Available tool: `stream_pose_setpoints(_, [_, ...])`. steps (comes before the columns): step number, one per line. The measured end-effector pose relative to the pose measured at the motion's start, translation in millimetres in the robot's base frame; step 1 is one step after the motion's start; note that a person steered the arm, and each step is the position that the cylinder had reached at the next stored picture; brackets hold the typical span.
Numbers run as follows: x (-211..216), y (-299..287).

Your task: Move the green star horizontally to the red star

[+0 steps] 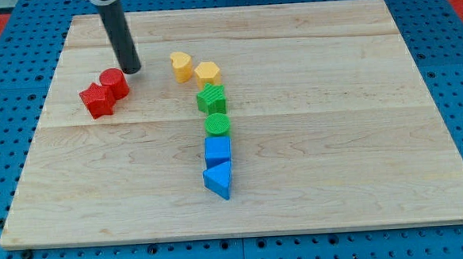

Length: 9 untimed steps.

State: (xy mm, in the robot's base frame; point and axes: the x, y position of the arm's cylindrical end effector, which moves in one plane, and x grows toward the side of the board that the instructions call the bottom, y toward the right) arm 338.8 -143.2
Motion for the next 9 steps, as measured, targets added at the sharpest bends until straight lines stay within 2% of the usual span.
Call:
stream_pose_setpoints(1, [37, -11])
stream_pose_setpoints(2, [46, -22])
stream_pose_setpoints(3, [43, -25])
stream_pose_setpoints(5, [43, -70])
stream_pose_setpoints(8, [83, 113])
stream_pose_setpoints(9, [93, 137])
